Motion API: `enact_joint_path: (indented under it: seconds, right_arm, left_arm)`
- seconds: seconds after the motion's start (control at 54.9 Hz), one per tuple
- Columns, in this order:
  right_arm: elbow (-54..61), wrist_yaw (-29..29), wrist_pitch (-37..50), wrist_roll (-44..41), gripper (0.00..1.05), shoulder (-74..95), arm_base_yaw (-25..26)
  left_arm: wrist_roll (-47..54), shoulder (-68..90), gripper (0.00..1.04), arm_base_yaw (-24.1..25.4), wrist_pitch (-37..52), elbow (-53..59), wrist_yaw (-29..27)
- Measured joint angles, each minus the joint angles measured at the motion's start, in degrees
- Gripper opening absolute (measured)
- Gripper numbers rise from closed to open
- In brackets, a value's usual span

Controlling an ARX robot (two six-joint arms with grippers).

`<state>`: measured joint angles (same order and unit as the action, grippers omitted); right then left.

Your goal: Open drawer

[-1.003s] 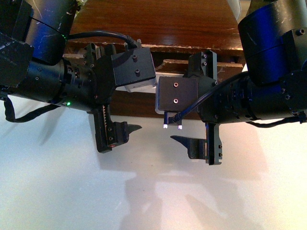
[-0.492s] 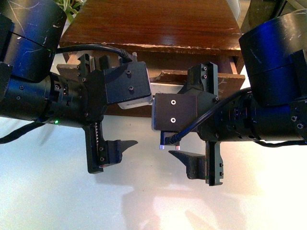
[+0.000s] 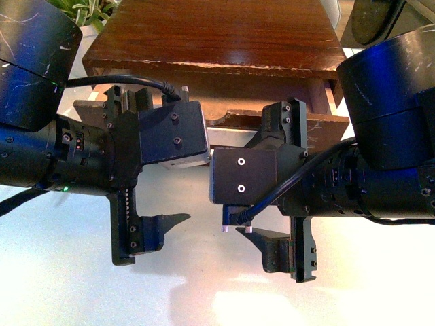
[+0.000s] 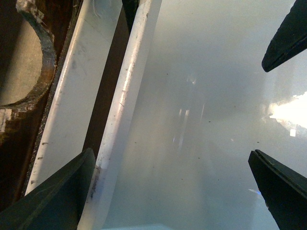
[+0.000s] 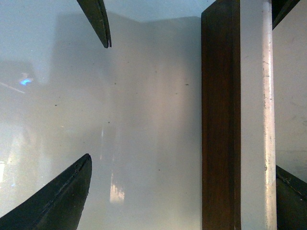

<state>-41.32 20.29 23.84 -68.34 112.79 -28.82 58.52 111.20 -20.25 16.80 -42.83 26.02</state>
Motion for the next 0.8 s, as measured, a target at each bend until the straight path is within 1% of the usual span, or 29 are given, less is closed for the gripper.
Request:
enact_joint_path:
  seconds: [0.383, 0.802]
  right_arm:
    - [2.91, -0.24, 1.16, 0.66, 0.96, -1.49, -1.66]
    - [5.11, -0.28, 1.73, 1.11, 0.96, -2.49, -3.13]
  left_arm:
    - [0.22, -1.88, 0.96, -0.37, 1.49, 3.34, 0.24]
    - [0.24, -3.96, 0.96, -0.66, 1.05, 5.95, 0.76]
